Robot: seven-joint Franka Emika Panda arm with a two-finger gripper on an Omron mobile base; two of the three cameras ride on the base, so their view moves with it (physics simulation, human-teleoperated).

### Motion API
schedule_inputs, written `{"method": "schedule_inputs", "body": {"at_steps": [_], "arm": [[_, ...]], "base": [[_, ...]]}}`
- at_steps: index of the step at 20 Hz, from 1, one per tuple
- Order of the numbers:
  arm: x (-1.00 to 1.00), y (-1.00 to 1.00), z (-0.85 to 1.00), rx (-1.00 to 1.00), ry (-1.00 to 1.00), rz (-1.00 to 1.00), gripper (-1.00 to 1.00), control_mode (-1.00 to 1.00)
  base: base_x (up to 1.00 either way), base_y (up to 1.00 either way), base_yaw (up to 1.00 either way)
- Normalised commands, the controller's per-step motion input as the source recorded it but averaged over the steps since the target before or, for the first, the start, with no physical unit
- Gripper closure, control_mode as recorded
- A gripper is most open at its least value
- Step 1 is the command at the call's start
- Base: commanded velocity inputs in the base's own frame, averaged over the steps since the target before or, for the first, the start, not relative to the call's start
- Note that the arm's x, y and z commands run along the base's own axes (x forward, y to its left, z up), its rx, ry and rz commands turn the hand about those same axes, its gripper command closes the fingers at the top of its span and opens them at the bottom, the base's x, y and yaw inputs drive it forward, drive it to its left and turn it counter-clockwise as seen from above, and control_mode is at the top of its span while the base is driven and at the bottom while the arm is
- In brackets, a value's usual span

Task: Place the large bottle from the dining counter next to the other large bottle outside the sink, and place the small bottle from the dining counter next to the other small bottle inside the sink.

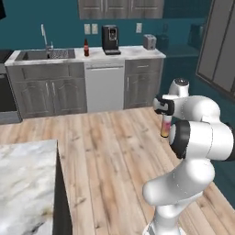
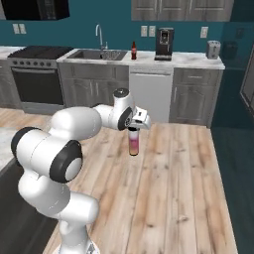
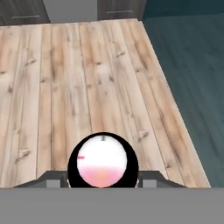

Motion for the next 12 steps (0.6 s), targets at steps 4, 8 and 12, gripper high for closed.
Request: {"method": "schedule_inputs", "body": {"at_steps": [4, 8, 12], "arm": [[0.0, 0.0, 0.0, 0.0, 0.0, 0.0, 1.0, 1.0], [0.0, 0.0, 0.0, 0.0, 0.0, 0.0, 1.0, 1.0], [0.0, 0.0, 0.0, 0.0, 0.0, 0.0, 1.0, 1.0]], "base": [[1.0, 0.0, 0.0], [1.0, 0.0, 0.0], [0.99, 0.0, 0.0]]}}
